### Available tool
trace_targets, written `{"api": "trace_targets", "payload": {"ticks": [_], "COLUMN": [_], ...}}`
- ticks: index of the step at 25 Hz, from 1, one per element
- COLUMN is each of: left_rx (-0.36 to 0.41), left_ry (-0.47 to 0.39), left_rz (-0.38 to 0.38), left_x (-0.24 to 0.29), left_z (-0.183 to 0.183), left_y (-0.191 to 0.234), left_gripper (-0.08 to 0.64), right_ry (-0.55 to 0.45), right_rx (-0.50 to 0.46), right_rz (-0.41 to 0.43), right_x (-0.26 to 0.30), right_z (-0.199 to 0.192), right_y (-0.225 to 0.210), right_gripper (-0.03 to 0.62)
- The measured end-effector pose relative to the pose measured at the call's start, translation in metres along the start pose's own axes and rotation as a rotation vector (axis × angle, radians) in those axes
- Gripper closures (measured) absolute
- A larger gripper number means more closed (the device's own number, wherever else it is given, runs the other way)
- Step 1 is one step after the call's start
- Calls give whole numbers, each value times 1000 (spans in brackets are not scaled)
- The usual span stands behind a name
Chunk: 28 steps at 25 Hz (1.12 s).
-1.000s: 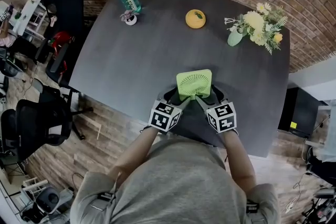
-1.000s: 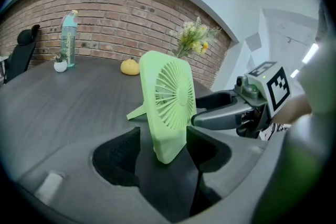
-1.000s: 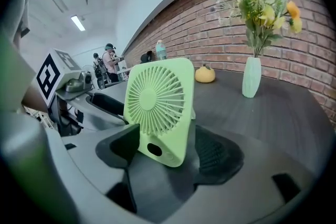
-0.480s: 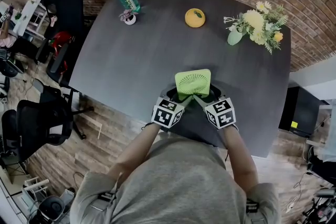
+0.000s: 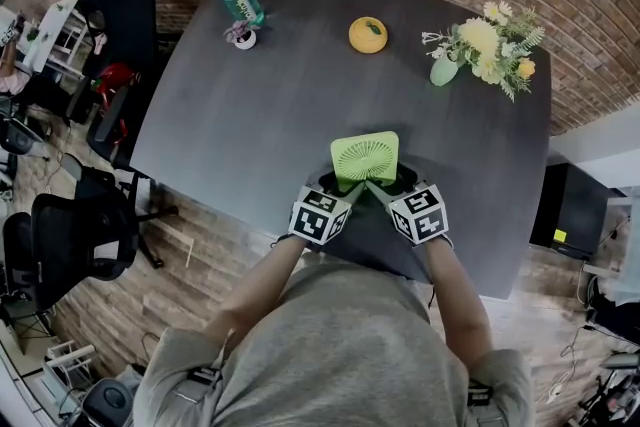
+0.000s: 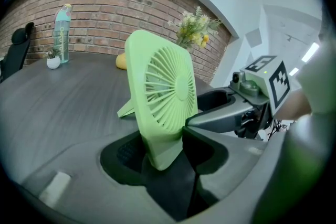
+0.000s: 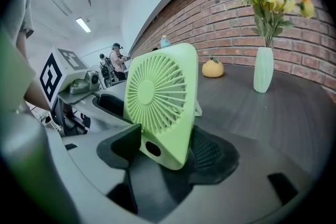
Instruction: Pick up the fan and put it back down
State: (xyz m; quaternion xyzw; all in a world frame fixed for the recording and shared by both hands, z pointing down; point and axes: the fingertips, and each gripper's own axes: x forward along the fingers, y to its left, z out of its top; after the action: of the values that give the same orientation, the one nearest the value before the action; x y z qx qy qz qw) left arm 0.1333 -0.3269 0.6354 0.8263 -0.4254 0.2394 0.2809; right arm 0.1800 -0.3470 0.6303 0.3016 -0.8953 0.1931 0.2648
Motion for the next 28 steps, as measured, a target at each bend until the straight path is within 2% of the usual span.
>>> {"api": "trace_targets", "payload": {"ticks": [8, 14, 28], "left_rx": [-3, 7, 78], "left_ry": [3, -18, -65], "left_rz": [-16, -15, -61], "left_x": [-1, -13, -60], "left_z": [0, 4, 14], "left_y": [1, 1, -17], "left_gripper": [354, 356, 356], "right_ry": [9, -10, -58], "right_rx": [21, -4, 14], "right_rz": [-24, -66, -146], "right_x": [0, -6, -41], "right_z": [0, 9, 28], "right_y": [2, 11, 47], "right_gripper": [296, 300, 305]}}
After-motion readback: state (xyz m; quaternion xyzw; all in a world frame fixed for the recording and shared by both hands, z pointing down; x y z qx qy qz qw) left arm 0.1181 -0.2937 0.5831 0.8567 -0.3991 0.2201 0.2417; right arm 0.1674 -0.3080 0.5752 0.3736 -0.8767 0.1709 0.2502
